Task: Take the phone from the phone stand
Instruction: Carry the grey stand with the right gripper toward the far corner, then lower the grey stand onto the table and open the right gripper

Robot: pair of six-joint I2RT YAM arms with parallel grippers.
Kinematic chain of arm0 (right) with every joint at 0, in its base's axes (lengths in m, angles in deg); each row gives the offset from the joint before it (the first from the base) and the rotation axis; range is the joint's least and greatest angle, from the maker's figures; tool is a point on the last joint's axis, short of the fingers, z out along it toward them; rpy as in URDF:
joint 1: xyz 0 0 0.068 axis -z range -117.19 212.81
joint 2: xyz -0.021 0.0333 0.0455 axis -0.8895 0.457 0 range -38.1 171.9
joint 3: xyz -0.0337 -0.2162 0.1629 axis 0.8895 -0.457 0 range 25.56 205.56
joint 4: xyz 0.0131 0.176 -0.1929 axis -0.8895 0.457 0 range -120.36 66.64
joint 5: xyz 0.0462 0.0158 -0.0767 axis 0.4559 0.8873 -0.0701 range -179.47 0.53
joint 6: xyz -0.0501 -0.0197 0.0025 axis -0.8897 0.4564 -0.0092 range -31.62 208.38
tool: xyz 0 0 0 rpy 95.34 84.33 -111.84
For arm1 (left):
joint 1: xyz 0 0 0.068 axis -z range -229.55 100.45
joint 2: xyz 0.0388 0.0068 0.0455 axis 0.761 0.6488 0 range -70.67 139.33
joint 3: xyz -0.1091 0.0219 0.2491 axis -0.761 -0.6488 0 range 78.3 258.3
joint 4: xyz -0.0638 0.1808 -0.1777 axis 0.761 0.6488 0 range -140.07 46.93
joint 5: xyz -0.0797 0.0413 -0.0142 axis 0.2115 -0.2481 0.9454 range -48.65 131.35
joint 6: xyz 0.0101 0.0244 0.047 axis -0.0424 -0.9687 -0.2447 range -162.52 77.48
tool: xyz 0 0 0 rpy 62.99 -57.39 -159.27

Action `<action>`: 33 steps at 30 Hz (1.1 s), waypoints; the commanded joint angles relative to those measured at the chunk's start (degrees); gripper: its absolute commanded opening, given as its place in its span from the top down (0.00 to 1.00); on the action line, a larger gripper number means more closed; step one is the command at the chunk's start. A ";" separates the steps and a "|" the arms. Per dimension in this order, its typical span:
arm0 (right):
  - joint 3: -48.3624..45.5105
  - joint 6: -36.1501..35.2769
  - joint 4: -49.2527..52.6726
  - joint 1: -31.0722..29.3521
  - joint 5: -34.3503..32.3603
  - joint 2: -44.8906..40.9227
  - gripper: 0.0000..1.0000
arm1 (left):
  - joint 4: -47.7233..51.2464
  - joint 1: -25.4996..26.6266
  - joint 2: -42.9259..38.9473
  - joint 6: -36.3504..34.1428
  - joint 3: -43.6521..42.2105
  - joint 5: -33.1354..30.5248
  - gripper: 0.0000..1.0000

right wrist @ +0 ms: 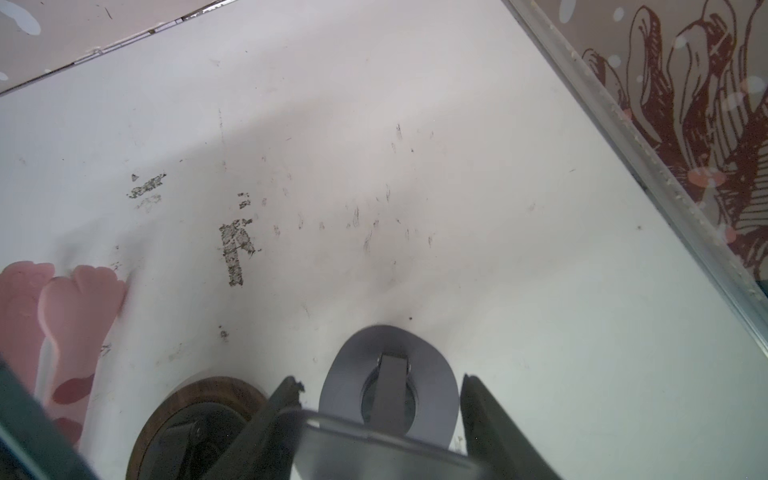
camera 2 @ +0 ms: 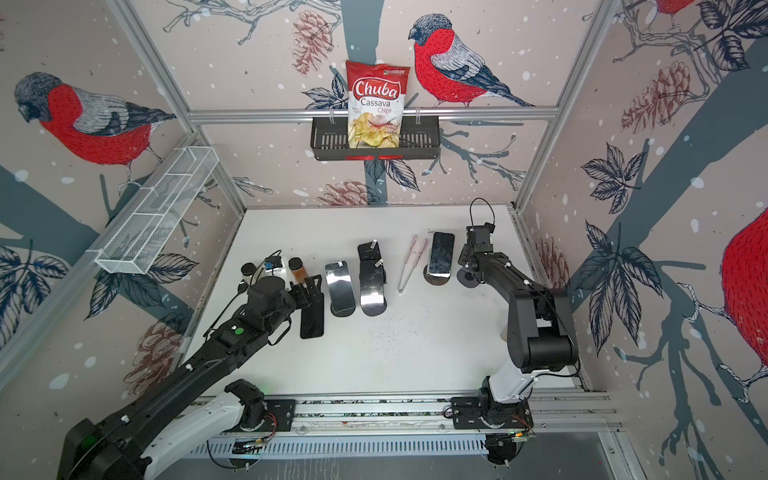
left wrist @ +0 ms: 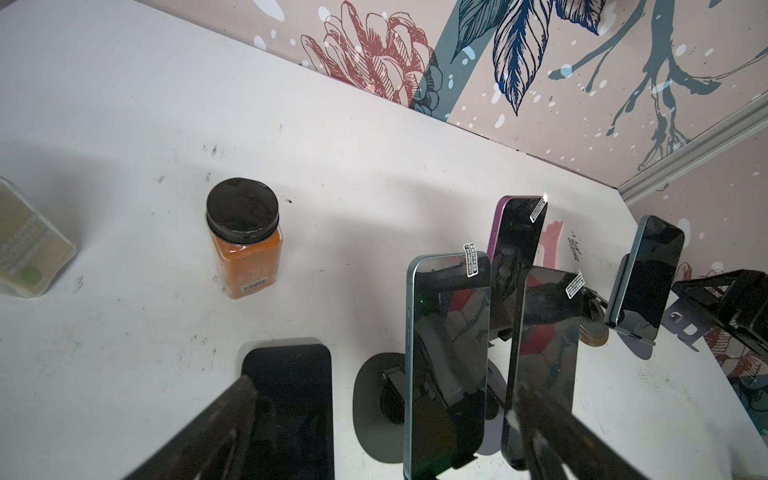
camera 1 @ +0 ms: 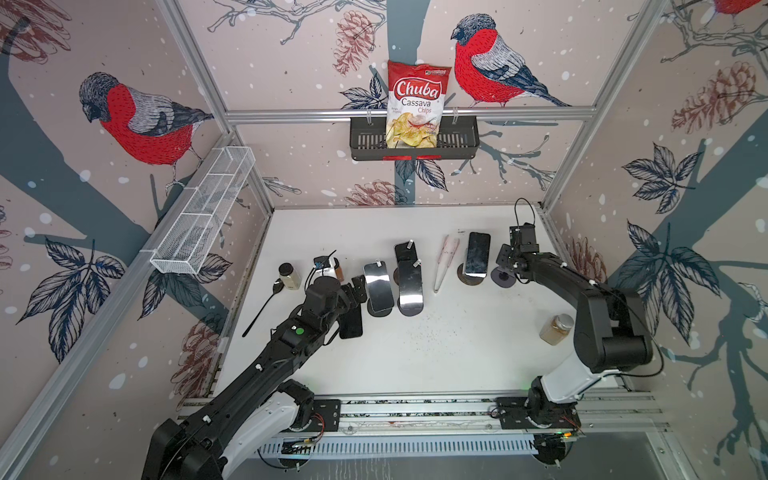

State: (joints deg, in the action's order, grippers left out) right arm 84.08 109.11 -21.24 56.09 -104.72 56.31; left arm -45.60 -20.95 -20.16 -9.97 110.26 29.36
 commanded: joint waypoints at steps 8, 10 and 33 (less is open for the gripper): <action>0.45 -0.34 -1.21 0.32 -1.16 0.07 0.21 | 2.16 -0.04 1.54 -0.13 1.85 -1.45 0.04; 0.28 -0.07 -1.25 0.33 -1.36 -1.33 0.16 | 3.09 -0.07 2.04 -0.13 2.29 -1.94 0.04; -3.68 2.31 6.23 -16.95 0.05 -19.60 0.01 | 15.92 0.55 7.11 8.07 9.90 -10.70 0.03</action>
State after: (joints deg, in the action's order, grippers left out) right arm 81.33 112.15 -16.41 41.60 -104.70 37.45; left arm -33.05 -20.64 -13.61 -3.85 118.65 19.97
